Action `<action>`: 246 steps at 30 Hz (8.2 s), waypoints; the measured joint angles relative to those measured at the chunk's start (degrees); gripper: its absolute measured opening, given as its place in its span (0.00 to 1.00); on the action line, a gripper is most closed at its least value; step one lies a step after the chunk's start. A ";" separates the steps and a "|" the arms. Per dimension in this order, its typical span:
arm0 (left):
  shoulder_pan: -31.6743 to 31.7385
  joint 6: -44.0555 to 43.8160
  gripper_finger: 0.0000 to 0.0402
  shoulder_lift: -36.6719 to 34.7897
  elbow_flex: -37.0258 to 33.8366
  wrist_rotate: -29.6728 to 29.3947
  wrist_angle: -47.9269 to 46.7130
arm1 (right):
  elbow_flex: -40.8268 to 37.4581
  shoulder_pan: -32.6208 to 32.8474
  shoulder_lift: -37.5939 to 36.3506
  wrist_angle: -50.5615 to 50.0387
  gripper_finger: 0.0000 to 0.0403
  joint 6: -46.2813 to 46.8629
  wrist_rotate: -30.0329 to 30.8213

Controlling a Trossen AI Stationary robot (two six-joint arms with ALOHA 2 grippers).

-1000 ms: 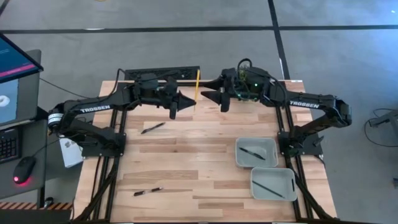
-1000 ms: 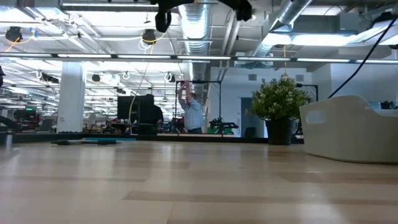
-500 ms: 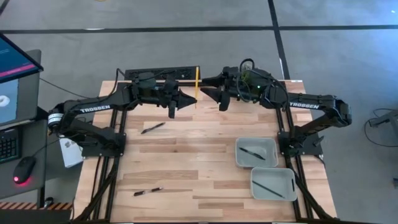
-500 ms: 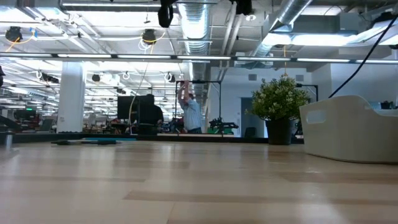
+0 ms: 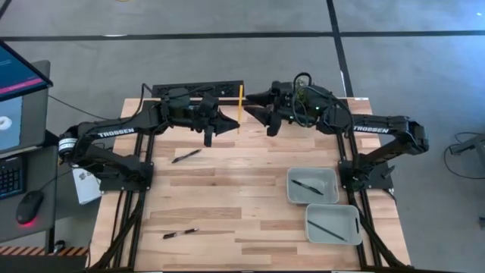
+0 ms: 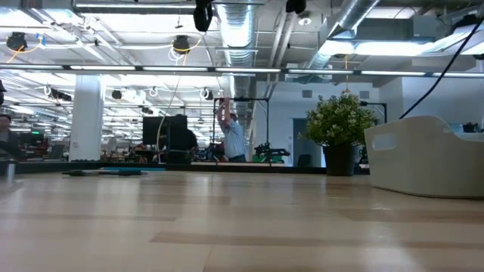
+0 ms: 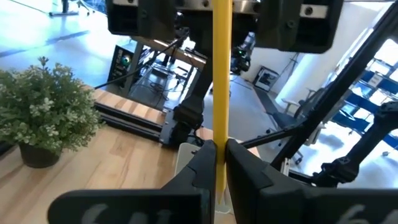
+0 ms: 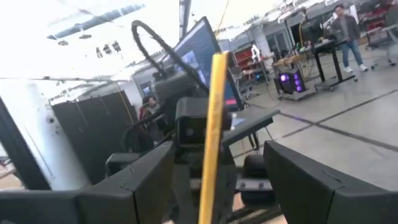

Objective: Sort pens & pencils
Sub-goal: Put the yellow pencil into the bottom gray bin, then put the top black pen into the top gray bin

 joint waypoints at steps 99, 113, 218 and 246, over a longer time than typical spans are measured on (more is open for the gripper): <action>2.80 5.58 0.19 -4.58 0.00 8.32 -11.48 | 9.11 0.87 7.92 -18.63 0.11 -7.61 1.57; 4.11 14.09 0.19 -15.12 0.00 -11.32 -33.44 | 9.09 7.14 6.76 -63.28 0.11 -3.61 -2.38; -6.08 11.47 0.19 -9.39 0.00 -21.47 -26.70 | -7.31 53.04 -9.33 -83.18 0.18 34.49 13.67; -3.47 10.83 0.19 -18.39 -0.02 -38.71 -62.74 | -1.84 2.65 3.99 -30.03 0.18 -7.37 9.10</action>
